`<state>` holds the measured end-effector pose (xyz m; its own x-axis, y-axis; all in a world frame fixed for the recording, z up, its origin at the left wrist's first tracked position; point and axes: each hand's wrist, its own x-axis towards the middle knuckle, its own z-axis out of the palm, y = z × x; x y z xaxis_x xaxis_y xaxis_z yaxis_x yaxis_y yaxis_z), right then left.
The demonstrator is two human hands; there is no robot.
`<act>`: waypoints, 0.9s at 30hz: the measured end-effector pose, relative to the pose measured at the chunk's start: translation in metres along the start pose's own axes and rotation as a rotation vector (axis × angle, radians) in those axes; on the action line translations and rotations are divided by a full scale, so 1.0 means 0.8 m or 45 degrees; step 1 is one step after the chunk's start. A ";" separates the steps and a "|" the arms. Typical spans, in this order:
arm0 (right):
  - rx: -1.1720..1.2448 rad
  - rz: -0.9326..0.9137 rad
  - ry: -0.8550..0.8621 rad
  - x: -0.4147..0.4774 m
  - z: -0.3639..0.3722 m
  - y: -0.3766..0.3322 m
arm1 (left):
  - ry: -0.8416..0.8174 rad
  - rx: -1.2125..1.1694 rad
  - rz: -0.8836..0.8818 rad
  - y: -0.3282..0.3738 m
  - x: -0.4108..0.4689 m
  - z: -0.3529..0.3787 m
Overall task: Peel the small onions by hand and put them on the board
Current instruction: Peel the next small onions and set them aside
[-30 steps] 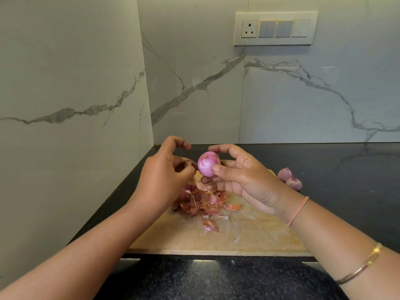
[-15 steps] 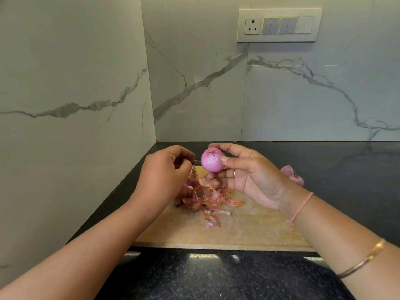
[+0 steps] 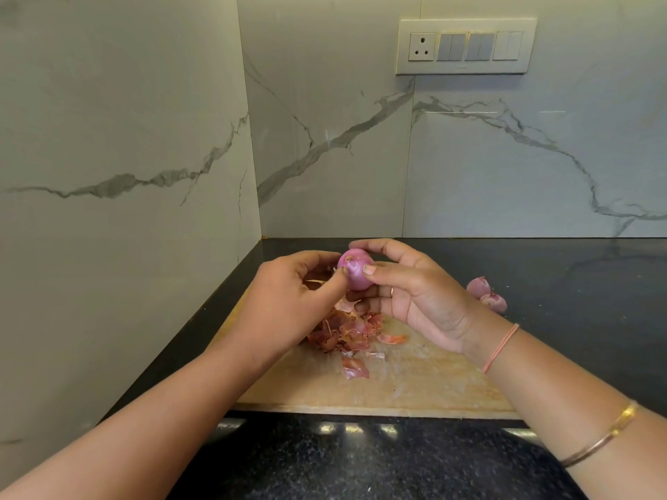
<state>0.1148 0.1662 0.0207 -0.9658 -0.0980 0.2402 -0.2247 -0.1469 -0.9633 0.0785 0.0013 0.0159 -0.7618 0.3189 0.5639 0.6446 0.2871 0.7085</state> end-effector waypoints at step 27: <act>-0.114 -0.005 -0.024 -0.001 0.000 0.000 | 0.063 0.356 0.066 -0.013 0.010 -0.007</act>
<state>0.1154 0.1664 0.0206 -0.9624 -0.1162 0.2454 -0.2400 -0.0587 -0.9690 0.0655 -0.0041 0.0156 -0.7250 0.2974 0.6213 0.6704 0.5117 0.5373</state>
